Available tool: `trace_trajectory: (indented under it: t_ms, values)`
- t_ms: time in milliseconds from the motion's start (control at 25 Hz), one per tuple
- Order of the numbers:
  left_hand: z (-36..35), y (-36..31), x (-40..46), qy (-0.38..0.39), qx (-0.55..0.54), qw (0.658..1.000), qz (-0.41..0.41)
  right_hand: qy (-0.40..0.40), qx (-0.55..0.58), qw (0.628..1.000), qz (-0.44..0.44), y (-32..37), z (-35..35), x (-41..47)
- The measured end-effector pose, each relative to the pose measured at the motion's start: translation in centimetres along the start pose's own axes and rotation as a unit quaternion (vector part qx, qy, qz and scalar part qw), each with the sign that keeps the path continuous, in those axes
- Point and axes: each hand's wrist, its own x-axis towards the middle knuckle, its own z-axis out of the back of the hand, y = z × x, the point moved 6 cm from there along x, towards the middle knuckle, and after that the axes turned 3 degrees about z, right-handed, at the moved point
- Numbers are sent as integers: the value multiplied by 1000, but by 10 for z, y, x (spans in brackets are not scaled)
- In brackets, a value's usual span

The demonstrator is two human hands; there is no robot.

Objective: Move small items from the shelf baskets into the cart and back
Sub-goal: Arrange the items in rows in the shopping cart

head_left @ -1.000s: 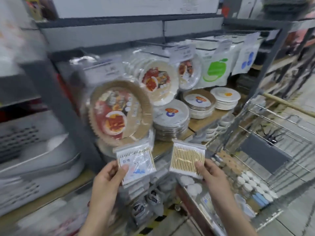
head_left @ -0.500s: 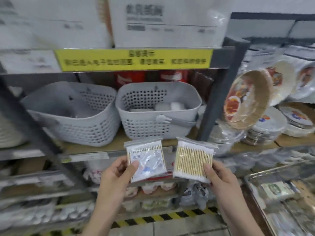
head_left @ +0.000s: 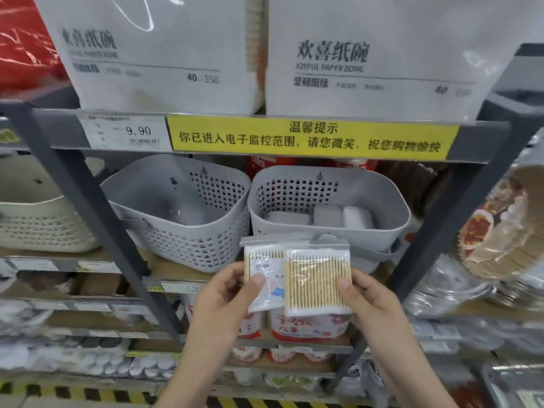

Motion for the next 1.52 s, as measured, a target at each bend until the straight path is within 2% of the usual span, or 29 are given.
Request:
trace_trajectory:
  t_ms: [240, 560, 840, 1120, 1320, 1520]
  values:
    - [-22, -9, 33, 20, -5, 999, -28, -14, 16, 999, 29, 14, 2, 40]
    - [-33, -18, 60, 83, -13, 996, -4, -6, -29, 998, 60, 24, -7, 58]
    - [-38, -51, 77, 193, 111, 974, -43, 15, -83, 988, 128, 51, -15, 60]
    - [-38, -64, 103, 202, 200, 954, -99, 26, -153, 975, 160, 69, -14, 81]
    - [-34, -87, 141, 173, 307, 925, -141, 11, -269, 948, 170, 91, 1, 120]
    - [-37, -78, 186, 148, 432, 884, -99, 38, -328, 937, 113, 81, 2, 175]
